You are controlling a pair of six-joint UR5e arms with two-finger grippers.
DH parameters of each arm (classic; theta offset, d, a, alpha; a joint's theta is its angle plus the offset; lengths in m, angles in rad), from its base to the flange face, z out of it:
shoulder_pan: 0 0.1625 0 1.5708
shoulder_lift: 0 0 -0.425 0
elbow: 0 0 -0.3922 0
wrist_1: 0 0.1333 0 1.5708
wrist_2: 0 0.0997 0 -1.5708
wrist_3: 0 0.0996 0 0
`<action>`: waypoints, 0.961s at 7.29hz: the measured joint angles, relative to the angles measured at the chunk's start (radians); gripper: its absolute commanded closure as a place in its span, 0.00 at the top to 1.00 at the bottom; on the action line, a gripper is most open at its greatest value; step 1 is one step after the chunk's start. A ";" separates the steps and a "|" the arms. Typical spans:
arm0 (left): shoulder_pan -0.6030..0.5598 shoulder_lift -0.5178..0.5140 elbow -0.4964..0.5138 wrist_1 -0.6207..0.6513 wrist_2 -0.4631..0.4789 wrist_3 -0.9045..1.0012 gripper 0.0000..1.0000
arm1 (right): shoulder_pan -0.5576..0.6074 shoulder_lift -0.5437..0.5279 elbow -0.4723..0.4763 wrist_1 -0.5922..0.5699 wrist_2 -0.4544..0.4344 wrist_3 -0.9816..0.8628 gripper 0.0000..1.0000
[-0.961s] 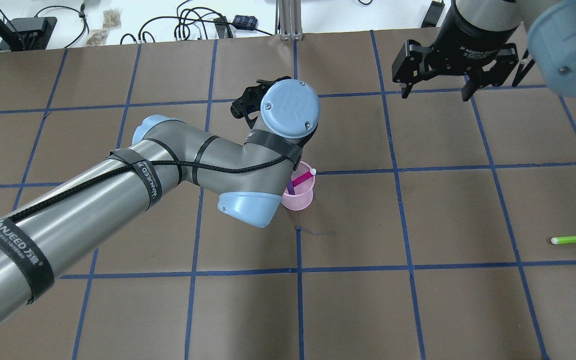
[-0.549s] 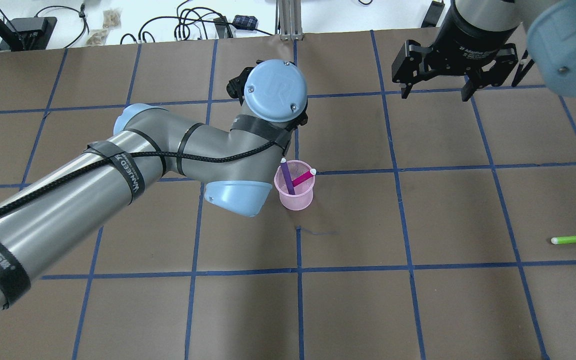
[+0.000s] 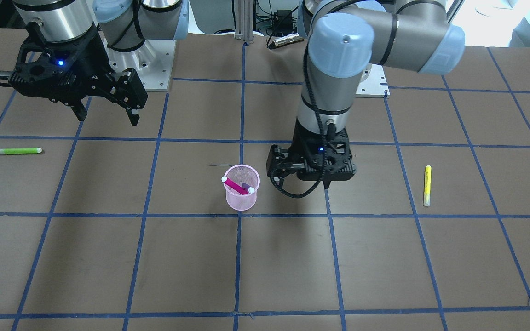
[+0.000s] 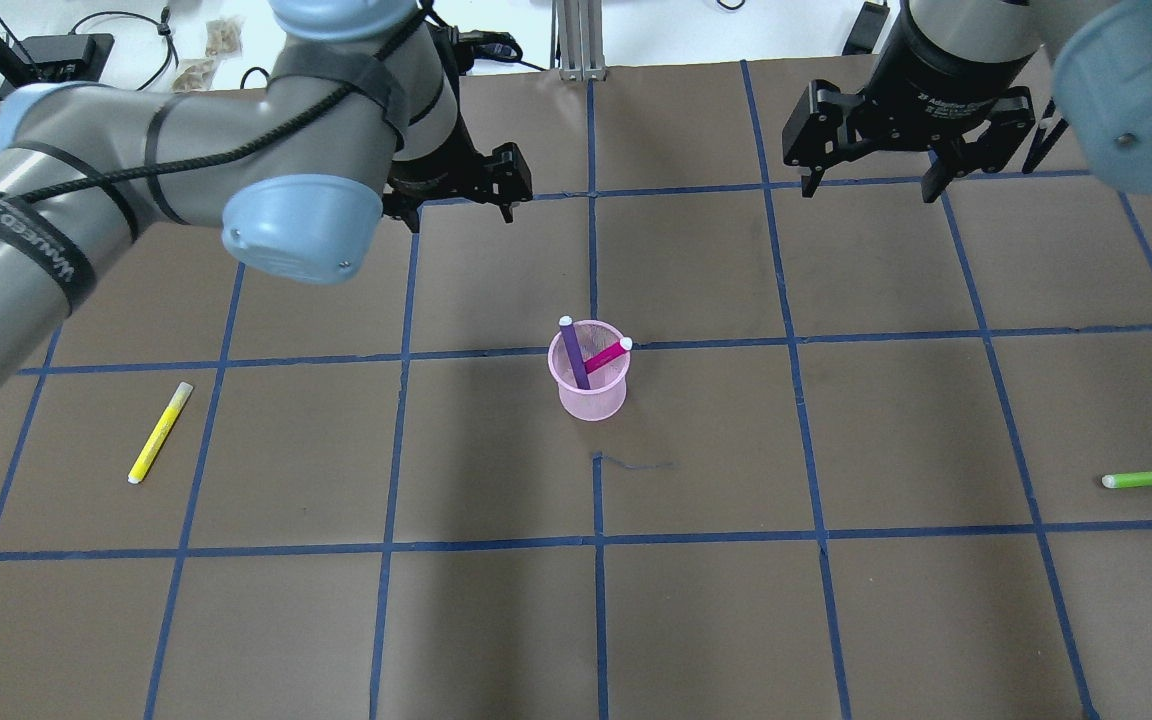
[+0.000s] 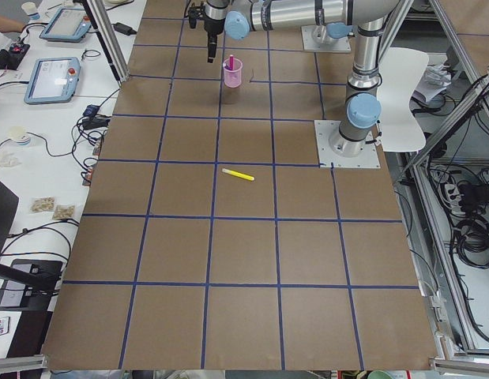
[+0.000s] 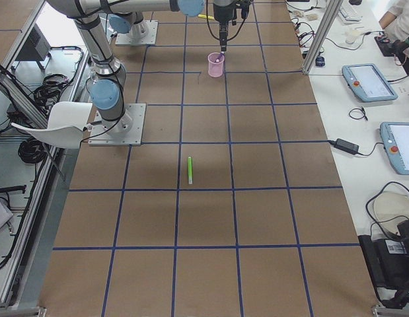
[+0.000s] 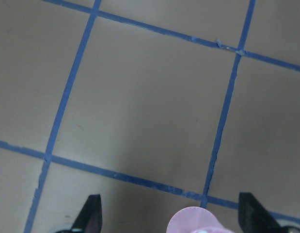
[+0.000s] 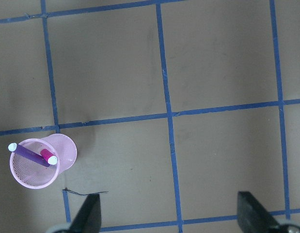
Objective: Insert purple and pink pens into pink cup
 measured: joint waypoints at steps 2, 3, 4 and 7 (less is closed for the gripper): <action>0.119 0.040 0.011 -0.146 -0.013 0.099 1.00 | 0.000 0.000 -0.001 0.000 0.000 0.000 1.00; 0.154 0.072 0.009 -0.224 0.000 0.179 1.00 | 0.000 0.000 -0.001 0.000 0.000 0.001 1.00; 0.179 0.107 0.006 -0.272 0.008 0.244 1.00 | 0.000 0.000 -0.001 0.000 0.000 0.001 1.00; 0.247 0.190 -0.002 -0.361 0.014 0.340 1.00 | 0.000 0.001 -0.001 0.001 0.000 0.001 1.00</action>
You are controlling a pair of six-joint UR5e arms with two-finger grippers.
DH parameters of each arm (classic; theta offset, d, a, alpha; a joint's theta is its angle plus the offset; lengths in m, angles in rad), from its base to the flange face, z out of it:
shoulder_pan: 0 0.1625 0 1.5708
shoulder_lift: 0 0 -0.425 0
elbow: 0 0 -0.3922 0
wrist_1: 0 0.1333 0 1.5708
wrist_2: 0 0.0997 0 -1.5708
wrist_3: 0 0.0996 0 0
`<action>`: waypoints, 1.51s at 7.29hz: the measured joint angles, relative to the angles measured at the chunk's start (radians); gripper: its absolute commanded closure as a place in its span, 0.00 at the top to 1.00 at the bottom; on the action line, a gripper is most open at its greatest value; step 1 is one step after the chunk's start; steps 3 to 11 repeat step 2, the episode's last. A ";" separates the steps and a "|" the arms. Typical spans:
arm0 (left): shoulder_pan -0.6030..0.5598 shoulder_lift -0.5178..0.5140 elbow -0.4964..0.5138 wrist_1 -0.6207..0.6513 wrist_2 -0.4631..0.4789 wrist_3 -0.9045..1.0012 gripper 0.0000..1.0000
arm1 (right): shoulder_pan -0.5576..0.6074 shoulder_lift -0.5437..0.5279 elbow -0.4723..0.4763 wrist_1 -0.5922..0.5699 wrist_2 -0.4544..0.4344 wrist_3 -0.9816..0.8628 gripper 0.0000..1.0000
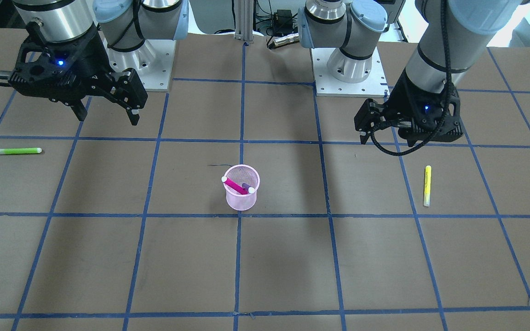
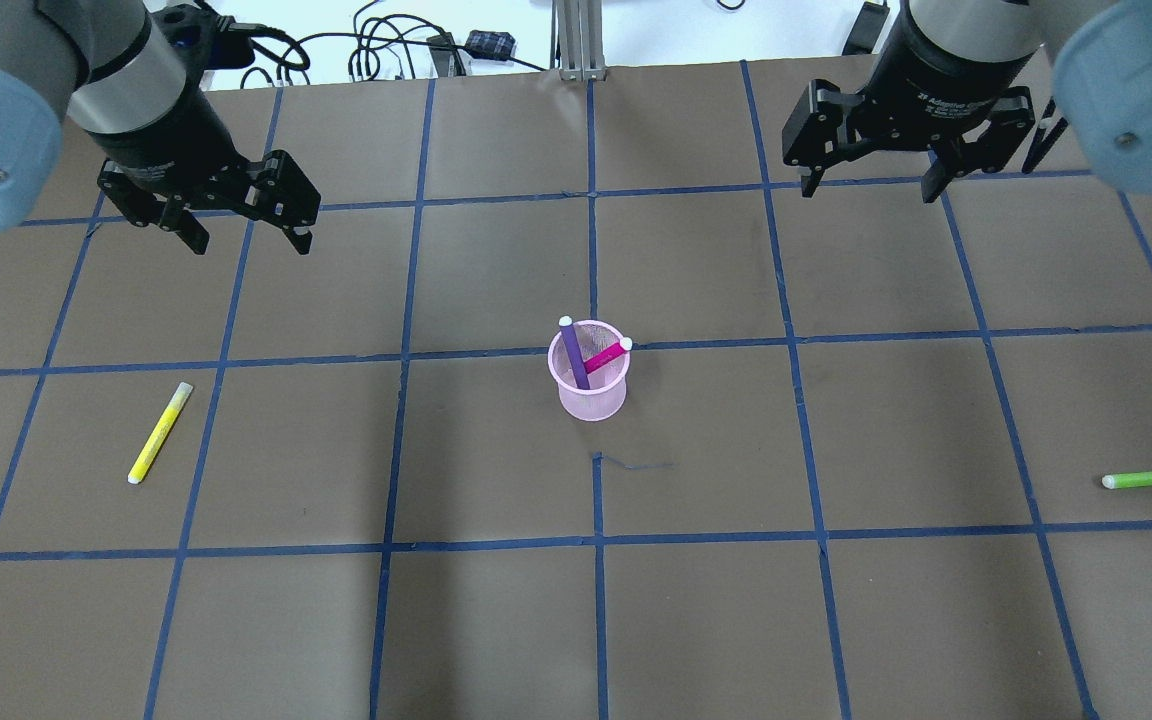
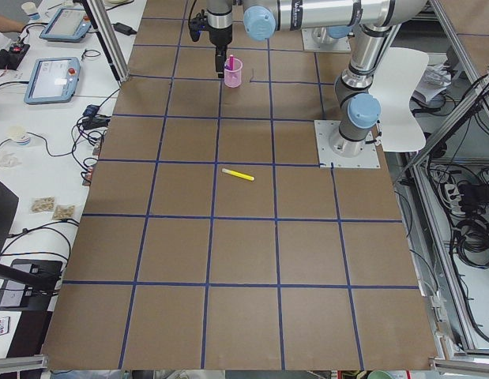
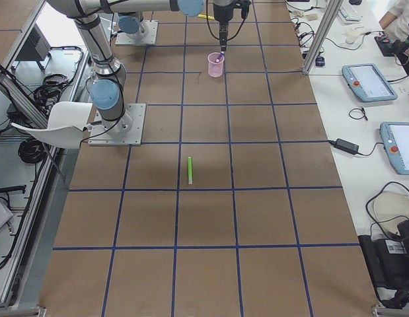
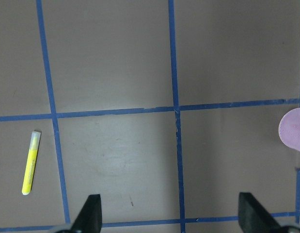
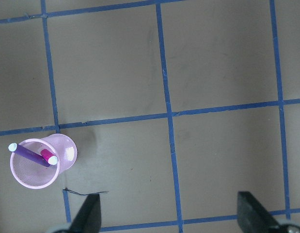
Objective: Insert purple and pink pens into pink cup
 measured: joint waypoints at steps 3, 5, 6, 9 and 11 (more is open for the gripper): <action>0.004 0.034 -0.006 -0.041 -0.002 0.008 1.00 | 0.000 0.000 0.000 -0.001 0.000 0.000 1.00; 0.004 0.034 -0.006 -0.041 -0.002 0.008 1.00 | 0.000 0.000 0.000 -0.001 0.000 0.000 1.00; 0.004 0.034 -0.006 -0.041 -0.002 0.008 1.00 | 0.000 0.000 0.000 -0.001 0.000 0.000 1.00; 0.004 0.034 -0.006 -0.041 -0.002 0.008 1.00 | 0.000 0.000 0.000 -0.001 0.000 0.000 1.00; 0.004 0.034 -0.006 -0.041 -0.002 0.008 1.00 | 0.000 0.000 0.000 -0.001 0.000 0.000 1.00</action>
